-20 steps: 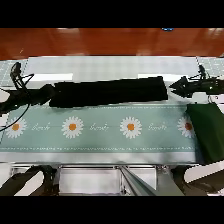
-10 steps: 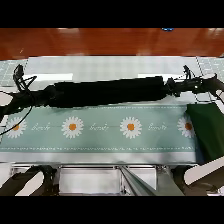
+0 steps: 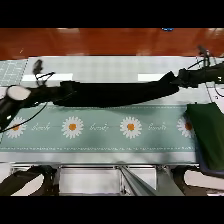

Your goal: Fold the shirts.

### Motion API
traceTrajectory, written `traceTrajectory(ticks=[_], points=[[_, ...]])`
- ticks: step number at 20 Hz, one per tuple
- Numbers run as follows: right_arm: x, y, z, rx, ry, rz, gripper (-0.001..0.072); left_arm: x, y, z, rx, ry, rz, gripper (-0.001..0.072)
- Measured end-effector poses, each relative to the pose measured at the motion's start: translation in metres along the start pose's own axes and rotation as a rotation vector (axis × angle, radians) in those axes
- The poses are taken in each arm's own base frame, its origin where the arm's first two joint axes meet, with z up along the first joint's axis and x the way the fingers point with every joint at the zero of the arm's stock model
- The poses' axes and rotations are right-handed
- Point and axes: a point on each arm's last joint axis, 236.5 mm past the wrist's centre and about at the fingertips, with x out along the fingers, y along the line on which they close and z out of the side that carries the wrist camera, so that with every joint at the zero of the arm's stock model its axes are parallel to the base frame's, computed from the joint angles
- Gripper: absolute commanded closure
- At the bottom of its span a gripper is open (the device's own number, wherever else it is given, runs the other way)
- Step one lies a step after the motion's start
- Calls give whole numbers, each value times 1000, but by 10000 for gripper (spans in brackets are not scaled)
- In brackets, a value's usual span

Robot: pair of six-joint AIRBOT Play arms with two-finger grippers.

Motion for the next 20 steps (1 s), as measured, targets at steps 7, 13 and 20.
traceTrajectory(ticks=[7, 13, 20], points=[[-69, 48, -58, -87, -127, -43, 685, 116, -119, -47, 158, 304, -154, 692], [-98, 77, -84, -121, -188, -29, 685, 175, -196, -160, 251, 611, -231, 692], [-104, 86, -89, -117, -202, -10, 685, 172, -229, -237, 348, 783, -269, 692]])
